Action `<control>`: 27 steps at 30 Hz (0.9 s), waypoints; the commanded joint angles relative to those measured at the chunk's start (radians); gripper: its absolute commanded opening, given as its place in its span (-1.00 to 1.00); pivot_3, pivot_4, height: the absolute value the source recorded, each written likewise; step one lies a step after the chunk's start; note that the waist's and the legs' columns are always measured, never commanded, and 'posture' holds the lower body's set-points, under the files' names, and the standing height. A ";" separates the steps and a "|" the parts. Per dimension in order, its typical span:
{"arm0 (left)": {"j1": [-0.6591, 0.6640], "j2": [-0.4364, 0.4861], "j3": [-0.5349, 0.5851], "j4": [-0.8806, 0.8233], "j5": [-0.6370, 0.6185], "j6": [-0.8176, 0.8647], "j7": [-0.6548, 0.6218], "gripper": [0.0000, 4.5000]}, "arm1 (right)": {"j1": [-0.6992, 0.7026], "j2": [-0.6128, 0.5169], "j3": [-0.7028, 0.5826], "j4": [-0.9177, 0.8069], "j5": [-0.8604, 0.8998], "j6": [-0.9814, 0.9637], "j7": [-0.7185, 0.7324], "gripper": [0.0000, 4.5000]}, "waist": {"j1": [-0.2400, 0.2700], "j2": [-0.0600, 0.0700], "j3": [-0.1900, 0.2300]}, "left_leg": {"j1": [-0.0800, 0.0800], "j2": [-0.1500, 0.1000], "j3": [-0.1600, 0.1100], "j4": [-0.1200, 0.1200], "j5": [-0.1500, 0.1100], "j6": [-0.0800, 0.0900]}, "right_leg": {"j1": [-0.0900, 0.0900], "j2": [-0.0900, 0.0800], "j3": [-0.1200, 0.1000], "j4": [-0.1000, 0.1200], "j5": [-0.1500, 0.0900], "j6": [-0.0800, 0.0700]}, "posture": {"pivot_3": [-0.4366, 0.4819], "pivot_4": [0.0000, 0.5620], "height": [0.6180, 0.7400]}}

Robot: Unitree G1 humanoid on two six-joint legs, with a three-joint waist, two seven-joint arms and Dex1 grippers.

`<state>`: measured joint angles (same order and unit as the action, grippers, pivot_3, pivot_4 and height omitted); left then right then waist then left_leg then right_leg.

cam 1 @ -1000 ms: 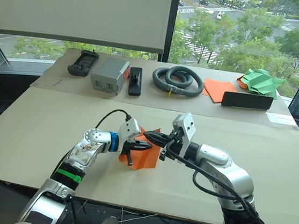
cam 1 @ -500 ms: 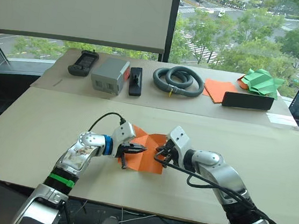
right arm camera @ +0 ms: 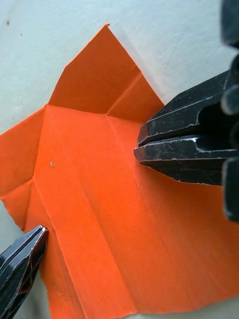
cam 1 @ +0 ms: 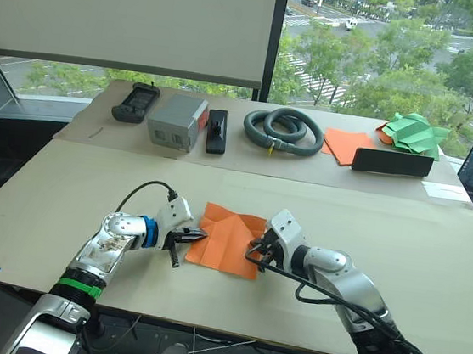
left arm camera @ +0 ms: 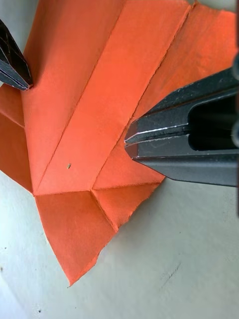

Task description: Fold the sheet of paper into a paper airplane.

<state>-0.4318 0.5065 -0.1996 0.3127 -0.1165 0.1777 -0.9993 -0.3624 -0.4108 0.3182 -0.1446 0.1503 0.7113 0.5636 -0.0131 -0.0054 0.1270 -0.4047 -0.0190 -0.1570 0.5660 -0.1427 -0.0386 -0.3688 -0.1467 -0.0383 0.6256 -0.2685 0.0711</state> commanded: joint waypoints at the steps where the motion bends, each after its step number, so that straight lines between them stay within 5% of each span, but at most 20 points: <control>1: 0.015 -0.008 -0.031 -0.001 0.029 0.017 0.002 -1.00 | 0.008 0.020 -0.034 0.010 -0.004 -0.044 -0.016 -0.99 | 0.000 0.000 0.000 | 0.000 0.000 0.000 0.000 0.000 0.000 | 0.000 0.000 0.000 0.000 0.000 0.000 | -0.05 -0.47 0.38; 5: 0.010 -0.026 -0.041 -0.060 0.021 0.031 0.004 -1.00 | 0.009 0.089 -0.152 -0.036 0.057 -0.043 -0.065 -0.99 | 0.002 0.001 0.001 | -0.002 0.000 0.000 0.000 0.000 0.000 | -0.001 0.000 0.000 0.000 0.002 0.004 | -0.05 -0.47 0.38; 12: 0.016 -0.040 -0.069 -0.086 0.034 0.042 0.005 -1.00 | 0.022 0.140 -0.215 -0.054 0.057 -0.013 -0.135 0.00 | 0.001 0.001 0.001 | -0.002 0.000 0.000 0.000 0.003 0.004 | -0.001 0.000 0.000 0.000 0.003 0.005 | -0.05 -0.47 0.38; 22: 0.013 -0.036 -0.075 -0.087 0.034 0.049 0.001 -1.00 | 0.031 0.164 -0.201 -0.049 0.060 -0.015 -0.142 0.00 | 0.000 0.001 0.002 | -0.002 0.000 0.000 0.000 0.000 0.001 | -0.001 0.000 0.000 0.000 0.001 0.003 | -0.05 -0.47 0.38; 27: 0.012 -0.031 -0.072 -0.085 0.033 0.050 -0.001 -1.00 | 0.032 0.165 -0.177 -0.045 0.052 -0.021 -0.135 -0.67 | 0.000 0.001 0.002 | -0.002 0.000 0.000 0.000 0.000 0.001 | -0.001 0.000 0.000 0.000 0.001 0.003 | -0.05 -0.47 0.38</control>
<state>-0.4269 0.4659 -0.2583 0.2284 -0.1020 0.2189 -0.9945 -0.3226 -0.2477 0.1457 -0.1585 0.1996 0.7145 0.4281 -0.0135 -0.0044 0.1286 -0.4068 -0.0193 -0.1572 0.5658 -0.1422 -0.0379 -0.3703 -0.1465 -0.0383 0.6259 -0.2670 0.0740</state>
